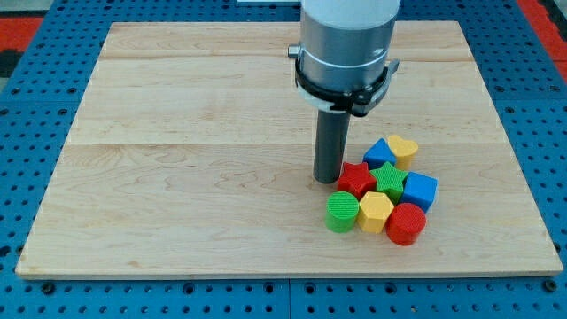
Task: Push the yellow heart to the right of the blue triangle
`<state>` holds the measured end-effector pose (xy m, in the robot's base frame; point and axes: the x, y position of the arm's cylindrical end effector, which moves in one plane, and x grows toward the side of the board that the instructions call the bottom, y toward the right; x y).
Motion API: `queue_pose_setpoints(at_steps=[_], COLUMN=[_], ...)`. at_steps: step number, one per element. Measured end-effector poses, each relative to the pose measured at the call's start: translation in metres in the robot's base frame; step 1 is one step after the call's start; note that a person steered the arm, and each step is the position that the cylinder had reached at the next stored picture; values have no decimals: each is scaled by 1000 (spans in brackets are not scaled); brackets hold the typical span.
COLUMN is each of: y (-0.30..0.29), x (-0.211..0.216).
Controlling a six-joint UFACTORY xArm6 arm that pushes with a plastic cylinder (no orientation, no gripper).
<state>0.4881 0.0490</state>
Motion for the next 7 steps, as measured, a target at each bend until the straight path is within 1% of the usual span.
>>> queue_pose_setpoints(at_steps=[1, 2, 3, 4, 5, 6, 7], y=[-15, 33, 66, 66, 69, 106, 120], x=[-35, -42, -26, -28, -80, -72, -44])
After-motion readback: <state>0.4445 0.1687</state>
